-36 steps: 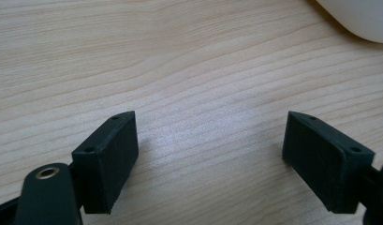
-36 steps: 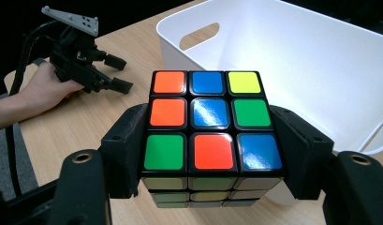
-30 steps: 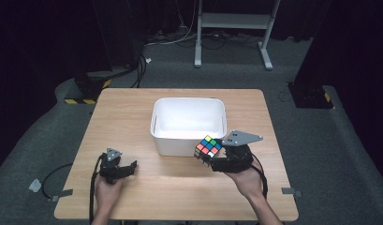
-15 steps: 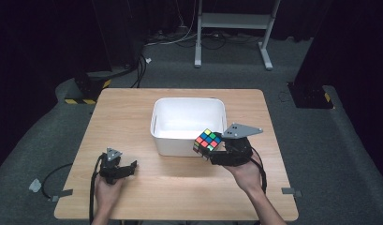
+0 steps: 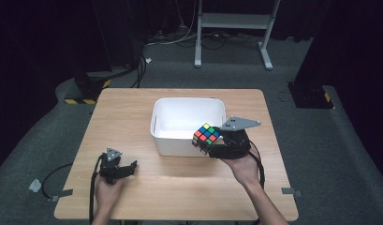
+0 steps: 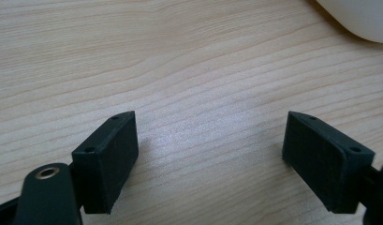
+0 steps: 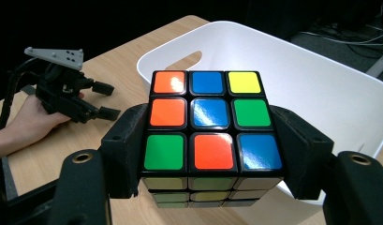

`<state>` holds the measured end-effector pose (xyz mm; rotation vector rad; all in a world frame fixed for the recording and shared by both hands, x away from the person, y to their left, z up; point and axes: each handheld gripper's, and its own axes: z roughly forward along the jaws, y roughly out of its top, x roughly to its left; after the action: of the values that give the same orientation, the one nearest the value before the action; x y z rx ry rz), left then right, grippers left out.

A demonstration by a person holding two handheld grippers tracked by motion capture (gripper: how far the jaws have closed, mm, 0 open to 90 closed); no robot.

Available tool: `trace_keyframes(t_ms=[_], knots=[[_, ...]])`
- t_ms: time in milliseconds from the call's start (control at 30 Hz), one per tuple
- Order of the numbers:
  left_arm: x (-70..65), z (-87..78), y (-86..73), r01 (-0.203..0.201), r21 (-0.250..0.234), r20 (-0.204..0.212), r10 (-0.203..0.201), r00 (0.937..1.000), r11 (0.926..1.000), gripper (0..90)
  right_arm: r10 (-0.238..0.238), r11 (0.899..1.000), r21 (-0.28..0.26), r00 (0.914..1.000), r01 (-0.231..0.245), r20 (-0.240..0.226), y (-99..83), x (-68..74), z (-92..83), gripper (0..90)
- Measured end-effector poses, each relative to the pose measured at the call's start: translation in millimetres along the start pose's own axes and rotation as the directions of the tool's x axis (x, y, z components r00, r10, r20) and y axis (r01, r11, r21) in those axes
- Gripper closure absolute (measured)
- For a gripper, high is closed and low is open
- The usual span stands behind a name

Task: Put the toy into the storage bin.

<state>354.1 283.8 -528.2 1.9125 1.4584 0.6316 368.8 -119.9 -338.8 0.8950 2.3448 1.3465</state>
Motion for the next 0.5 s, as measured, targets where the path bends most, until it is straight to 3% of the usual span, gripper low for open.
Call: trace_keyframes(t_ms=[500], knots=[[-0.1, 0.1, 0.0, 0.001, -0.001, 0.000, -0.001, 1.0000, 1.0000, 18.5, 0.021, 1.000, 0.008, 0.9988, -0.021, 0.045, 9.2, -13.4, 13.3, 34.1]])
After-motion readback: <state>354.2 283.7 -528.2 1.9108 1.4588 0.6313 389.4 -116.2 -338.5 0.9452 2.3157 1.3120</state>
